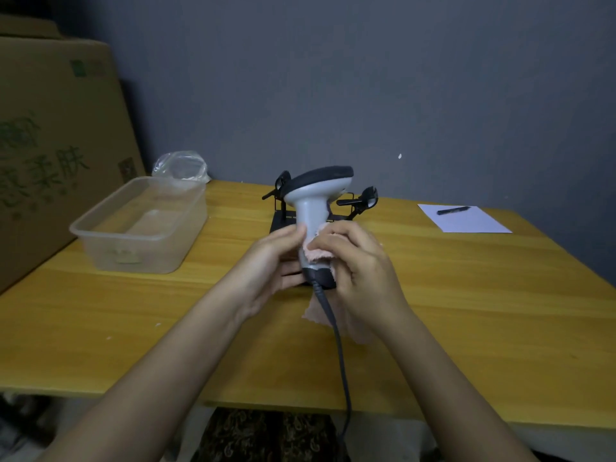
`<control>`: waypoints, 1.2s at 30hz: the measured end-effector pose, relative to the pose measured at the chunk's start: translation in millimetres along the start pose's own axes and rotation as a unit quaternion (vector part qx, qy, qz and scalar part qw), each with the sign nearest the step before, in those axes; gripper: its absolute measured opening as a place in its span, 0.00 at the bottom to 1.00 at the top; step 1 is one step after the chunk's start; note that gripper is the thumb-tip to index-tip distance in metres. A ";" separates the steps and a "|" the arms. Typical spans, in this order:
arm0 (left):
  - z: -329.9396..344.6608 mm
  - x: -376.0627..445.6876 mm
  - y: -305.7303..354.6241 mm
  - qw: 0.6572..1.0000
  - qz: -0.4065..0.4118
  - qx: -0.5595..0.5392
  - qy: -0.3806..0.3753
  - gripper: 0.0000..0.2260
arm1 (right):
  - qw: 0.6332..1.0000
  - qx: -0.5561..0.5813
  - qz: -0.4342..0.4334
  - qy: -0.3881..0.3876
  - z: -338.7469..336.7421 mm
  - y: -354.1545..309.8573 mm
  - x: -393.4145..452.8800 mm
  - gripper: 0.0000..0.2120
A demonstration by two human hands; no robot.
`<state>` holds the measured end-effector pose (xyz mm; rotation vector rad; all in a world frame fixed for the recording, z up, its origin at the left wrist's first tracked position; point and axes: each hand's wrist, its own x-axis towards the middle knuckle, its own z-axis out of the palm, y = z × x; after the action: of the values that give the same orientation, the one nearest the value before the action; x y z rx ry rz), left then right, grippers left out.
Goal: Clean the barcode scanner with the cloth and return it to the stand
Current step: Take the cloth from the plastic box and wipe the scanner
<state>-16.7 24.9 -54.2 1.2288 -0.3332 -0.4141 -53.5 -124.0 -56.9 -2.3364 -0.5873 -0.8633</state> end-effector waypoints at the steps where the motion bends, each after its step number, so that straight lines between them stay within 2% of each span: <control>1: 1.0 2.1 -1.9 1.000 -0.004 0.021 0.023 0.13 | 1.000 -0.016 -0.017 -0.012 -0.1 -0.5 -0.3 0.15; 3: 1.0 6.3 -6.3 0.997 -0.023 0.033 0.062 0.15 | 0.998 -0.028 -0.044 -0.035 0.5 2.4 -3.0 0.15; 5: -0.6 8.1 -6.9 0.997 -0.037 0.009 0.072 0.13 | 0.999 0.020 -0.029 -0.036 0.6 9.1 -9.3 0.13; 8: -4.0 5.3 -8.4 0.996 -0.047 -0.034 0.073 0.11 | 0.990 0.125 0.066 -0.010 5.8 14.0 -12.7 0.14; 10: -3.4 4.0 -10.7 0.996 -0.047 -0.030 0.069 0.12 | 0.979 0.156 0.126 0.043 9.8 9.8 -4.1 0.15; 12: -1.7 4.0 -11.0 0.996 -0.041 -0.023 0.077 0.12 | 0.972 0.162 0.151 0.079 12.9 4.4 0.4 0.15; 13: -2.7 4.9 -10.4 0.995 -0.036 -0.020 0.089 0.12 | 0.975 0.157 0.138 0.071 13.4 4.6 -2.5 0.14; 16: -10.0 6.3 -9.4 0.991 -0.022 0.001 0.129 0.13 | 0.982 0.165 0.088 -0.023 9.6 6.7 -18.0 0.14; 17: -10.7 6.3 -10.3 0.991 -0.018 0.015 0.128 0.13 | 0.981 0.171 0.090 -0.028 6.9 9.3 -17.3 0.15; 21: -3.4 7.6 -8.9 0.993 -0.001 0.015 0.120 0.09 | 0.980 0.164 0.110 0.034 4.6 6.9 -6.3 0.14; 23: -4.9 8.9 -6.2 0.990 0.002 -0.007 0.144 0.08 | 0.987 0.145 0.074 -0.016 8.7 8.6 -16.3 0.14; 25: -7.6 7.5 -8.4 0.989 -0.009 -0.005 0.147 0.07 | 0.984 0.138 0.053 -0.097 1.5 19.4 -25.8 0.15; 27: -7.9 4.8 -14.1 0.992 -0.014 -0.008 0.126 0.09 | 0.977 0.128 0.080 -0.148 -10.0 29.5 -24.2 0.16; 28: -7.2 4.1 -15.3 0.993 -0.015 -0.021 0.117 0.09 | 0.973 0.145 0.113 -0.140 -12.6 31.5 -23.3 0.16; 31: -5.9 6.6 -10.2 0.993 -0.002 -0.054 0.103 0.09 | 0.942 0.269 0.198 -0.040 -5.3 18.2 -24.1 0.15; 36: -5.6 12.7 -11.0 0.988 -0.002 -0.083 0.129 0.09 | 0.920 0.335 0.192 -0.064 11.2 13.8 -34.0 0.11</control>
<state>-4.4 20.5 -66.1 1.1043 -0.0726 -0.2748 -64.3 -133.8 -92.4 -1.7857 -0.3737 -0.2603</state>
